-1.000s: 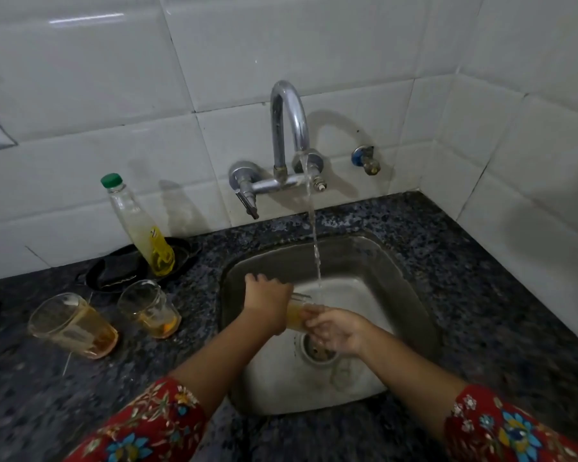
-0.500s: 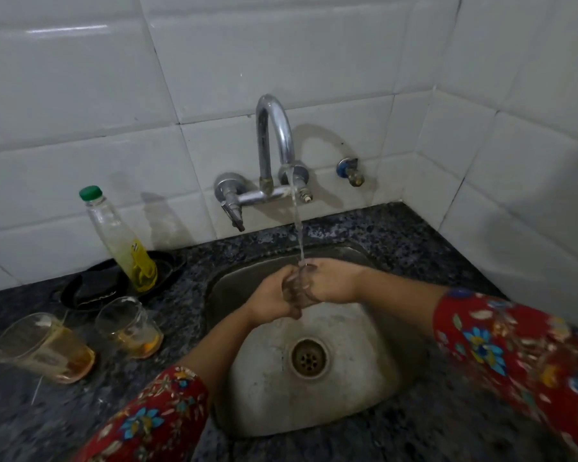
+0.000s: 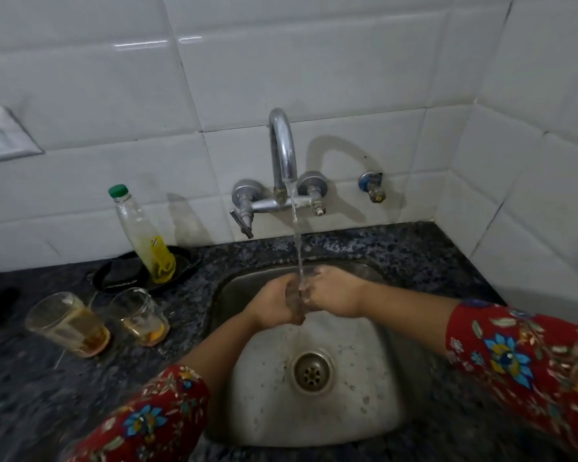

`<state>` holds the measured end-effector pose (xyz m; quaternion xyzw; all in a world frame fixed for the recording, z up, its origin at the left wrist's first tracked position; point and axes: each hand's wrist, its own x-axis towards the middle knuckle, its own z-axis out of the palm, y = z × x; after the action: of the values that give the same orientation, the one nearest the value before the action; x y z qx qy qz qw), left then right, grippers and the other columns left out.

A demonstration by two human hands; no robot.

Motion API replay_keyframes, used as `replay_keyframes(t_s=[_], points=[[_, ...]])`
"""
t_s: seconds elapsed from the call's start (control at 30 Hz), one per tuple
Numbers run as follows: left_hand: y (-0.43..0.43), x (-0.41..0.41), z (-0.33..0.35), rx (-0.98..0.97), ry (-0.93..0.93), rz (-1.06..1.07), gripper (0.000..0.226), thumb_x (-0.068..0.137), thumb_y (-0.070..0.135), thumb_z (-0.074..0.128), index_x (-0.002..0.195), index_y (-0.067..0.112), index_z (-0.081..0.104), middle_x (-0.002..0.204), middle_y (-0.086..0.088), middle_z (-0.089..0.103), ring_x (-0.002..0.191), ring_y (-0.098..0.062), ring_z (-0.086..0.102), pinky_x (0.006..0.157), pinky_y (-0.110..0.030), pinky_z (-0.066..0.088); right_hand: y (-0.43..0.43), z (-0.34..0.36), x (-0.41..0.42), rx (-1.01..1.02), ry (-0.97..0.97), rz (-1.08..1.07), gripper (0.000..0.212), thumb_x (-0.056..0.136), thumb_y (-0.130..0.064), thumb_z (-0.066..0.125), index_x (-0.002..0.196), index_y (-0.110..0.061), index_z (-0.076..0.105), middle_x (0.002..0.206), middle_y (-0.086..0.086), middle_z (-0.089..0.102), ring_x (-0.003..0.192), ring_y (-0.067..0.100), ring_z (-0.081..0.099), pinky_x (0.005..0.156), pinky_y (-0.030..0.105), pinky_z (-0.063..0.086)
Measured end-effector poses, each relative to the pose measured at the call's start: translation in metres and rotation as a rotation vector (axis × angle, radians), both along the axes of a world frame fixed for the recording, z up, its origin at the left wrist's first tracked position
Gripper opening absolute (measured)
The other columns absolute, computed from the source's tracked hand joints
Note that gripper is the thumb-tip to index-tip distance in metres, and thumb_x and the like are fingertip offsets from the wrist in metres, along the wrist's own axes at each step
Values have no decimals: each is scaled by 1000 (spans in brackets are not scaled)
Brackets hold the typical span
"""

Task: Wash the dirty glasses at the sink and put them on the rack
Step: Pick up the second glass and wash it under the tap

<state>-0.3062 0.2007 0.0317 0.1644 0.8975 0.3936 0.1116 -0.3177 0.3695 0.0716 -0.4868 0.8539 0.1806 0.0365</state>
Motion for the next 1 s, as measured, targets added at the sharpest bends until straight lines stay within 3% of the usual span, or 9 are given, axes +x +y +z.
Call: replay_keyframes(t_s=[0.1, 0.33, 0.47, 0.53, 0.6, 0.7, 0.8, 0.9, 1.0], points=[[15, 5, -5, 43, 127, 239, 38, 67, 23, 78, 100, 28, 60, 95, 14, 66, 91, -10, 65, 82, -26, 53, -14, -1, 7, 29, -248, -333, 22, 92, -11, 49, 107, -4, 63, 108, 15, 61, 100, 32, 59, 79, 35, 46], [-4, -1, 2, 208, -14, 42, 66, 54, 14, 84, 112, 33, 59, 111, 15, 66, 104, 3, 63, 93, -19, 48, -1, 3, -12, 49, 131, 57, 19, 88, -12, 56, 97, -24, 68, 108, -3, 66, 103, 21, 60, 91, 37, 45], [19, 13, 6, 80, 146, 358, 44, 66, 32, 73, 108, 33, 58, 97, 15, 69, 92, 0, 63, 85, -23, 52, -20, 8, 0, -241, -473, -415, 16, 85, -5, 53, 89, -17, 62, 97, 3, 59, 89, 20, 53, 71, 29, 39], [16, 11, 7, 163, 108, 326, 45, 73, 16, 76, 113, 24, 57, 99, 12, 67, 91, -2, 62, 78, -13, 48, -17, 11, -1, -276, -562, -386, 21, 86, -6, 53, 74, -23, 58, 89, -3, 57, 87, 18, 53, 68, 27, 39], [5, 6, 10, 235, 5, 101, 61, 68, -9, 79, 121, 10, 55, 108, 8, 63, 95, 3, 62, 81, -6, 45, -10, 10, -9, -125, -282, -187, 17, 88, -12, 54, 82, -24, 65, 94, -2, 64, 88, 21, 60, 78, 31, 47], [-10, -2, 8, 163, 6, -50, 78, 58, -11, 85, 123, 18, 53, 117, 11, 61, 104, 18, 56, 93, -5, 41, -4, -1, -20, 23, 189, 177, 19, 84, -7, 58, 90, -20, 70, 92, -1, 70, 91, 24, 65, 92, 38, 46], [2, 6, 5, 79, 149, 135, 55, 60, 9, 81, 109, 26, 61, 108, 9, 68, 98, 3, 63, 90, -25, 52, -14, 6, -6, -171, -132, -108, 17, 83, -3, 57, 92, -13, 67, 96, 7, 66, 94, 28, 62, 83, 37, 49], [15, 15, 11, 144, 193, 335, 43, 65, 19, 79, 100, 29, 57, 89, 16, 66, 84, 6, 61, 72, -9, 46, -23, 17, -6, -318, -650, -537, 18, 78, 2, 53, 70, -14, 53, 77, 2, 54, 89, 26, 57, 73, 32, 43], [4, 9, 15, 365, -9, 144, 57, 62, -5, 83, 110, 12, 56, 98, 10, 63, 85, 6, 63, 77, -7, 45, -17, 21, -10, -267, -545, -331, 15, 81, -5, 53, 77, -17, 62, 84, 0, 61, 85, 22, 56, 76, 31, 46]])
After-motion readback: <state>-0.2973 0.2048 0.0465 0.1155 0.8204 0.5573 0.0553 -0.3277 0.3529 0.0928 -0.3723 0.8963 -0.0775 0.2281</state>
